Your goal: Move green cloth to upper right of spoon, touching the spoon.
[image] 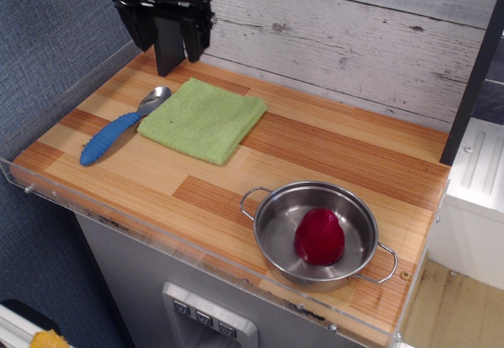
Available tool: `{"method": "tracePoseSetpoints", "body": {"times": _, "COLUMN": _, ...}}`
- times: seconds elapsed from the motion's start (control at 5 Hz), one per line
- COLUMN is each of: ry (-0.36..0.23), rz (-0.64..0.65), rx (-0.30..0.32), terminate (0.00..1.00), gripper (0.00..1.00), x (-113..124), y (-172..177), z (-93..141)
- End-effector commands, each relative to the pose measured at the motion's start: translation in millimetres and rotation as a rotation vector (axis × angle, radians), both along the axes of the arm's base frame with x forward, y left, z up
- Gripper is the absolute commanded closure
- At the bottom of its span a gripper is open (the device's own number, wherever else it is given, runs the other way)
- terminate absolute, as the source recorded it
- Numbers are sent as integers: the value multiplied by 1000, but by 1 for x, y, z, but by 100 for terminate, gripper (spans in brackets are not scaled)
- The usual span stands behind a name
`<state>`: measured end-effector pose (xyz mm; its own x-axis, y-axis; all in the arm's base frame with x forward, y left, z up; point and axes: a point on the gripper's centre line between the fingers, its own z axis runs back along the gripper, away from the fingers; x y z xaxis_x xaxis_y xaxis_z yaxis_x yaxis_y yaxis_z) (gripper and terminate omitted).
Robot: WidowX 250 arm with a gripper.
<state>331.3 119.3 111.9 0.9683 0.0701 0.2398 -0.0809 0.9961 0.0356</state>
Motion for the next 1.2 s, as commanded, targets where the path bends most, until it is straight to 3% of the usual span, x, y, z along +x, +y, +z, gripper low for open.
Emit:
{"method": "tracePoseSetpoints", "body": {"times": 0.0, "ry": 18, "rz": -61, "rx": -41, "terminate": 0, "gripper": 0, "x": -18, "y": -50, "z": 12}}
{"method": "tracePoseSetpoints", "body": {"times": 0.4, "ry": 31, "rz": -110, "rx": -18, "terminate": 0, "gripper": 0, "x": -38, "y": -91, "z": 6}}
{"method": "tracePoseSetpoints", "body": {"times": 0.6, "ry": 96, "rz": -295, "rx": -7, "terminate": 0, "gripper": 0, "x": -36, "y": -88, "z": 5}}
{"method": "tracePoseSetpoints", "body": {"times": 1.0, "ry": 96, "rz": -295, "rx": -7, "terminate": 0, "gripper": 0, "x": -36, "y": -88, "z": 5}}
